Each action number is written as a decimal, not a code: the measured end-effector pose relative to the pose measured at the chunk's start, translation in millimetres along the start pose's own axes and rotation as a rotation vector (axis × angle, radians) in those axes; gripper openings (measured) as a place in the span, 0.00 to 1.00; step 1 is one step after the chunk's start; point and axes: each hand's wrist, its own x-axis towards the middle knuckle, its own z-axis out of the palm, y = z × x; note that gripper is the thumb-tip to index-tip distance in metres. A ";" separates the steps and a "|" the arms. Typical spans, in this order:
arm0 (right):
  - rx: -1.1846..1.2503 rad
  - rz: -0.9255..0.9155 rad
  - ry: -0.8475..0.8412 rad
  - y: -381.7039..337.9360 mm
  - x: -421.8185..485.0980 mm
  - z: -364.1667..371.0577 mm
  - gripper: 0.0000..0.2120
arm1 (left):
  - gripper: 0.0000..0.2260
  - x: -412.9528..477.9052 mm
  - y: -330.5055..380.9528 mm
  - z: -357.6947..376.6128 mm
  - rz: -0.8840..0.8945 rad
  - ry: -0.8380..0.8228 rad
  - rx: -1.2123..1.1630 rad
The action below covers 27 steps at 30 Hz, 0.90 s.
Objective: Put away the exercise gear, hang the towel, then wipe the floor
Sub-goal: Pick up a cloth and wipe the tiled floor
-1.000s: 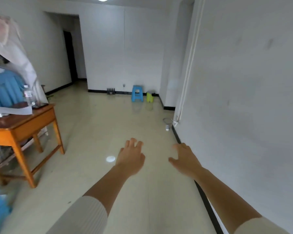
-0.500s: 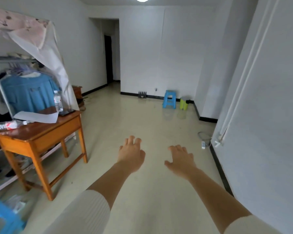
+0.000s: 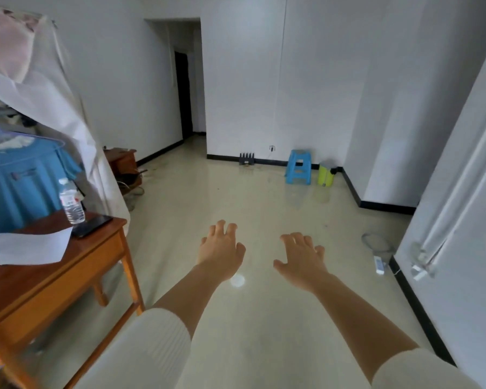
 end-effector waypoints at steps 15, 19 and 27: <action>0.043 0.132 0.053 68.8 467.0 11.7 0.33 | 0.22 460.2 -43.4 86.4 0.050 0.023 -0.046; 0.025 0.129 0.034 75.6 584.0 18.0 0.33 | 0.22 578.3 -56.7 104.4 0.037 0.048 -0.068; -0.035 0.113 0.064 88.7 844.1 58.1 0.31 | 0.23 833.4 -99.6 179.0 0.016 0.029 -0.036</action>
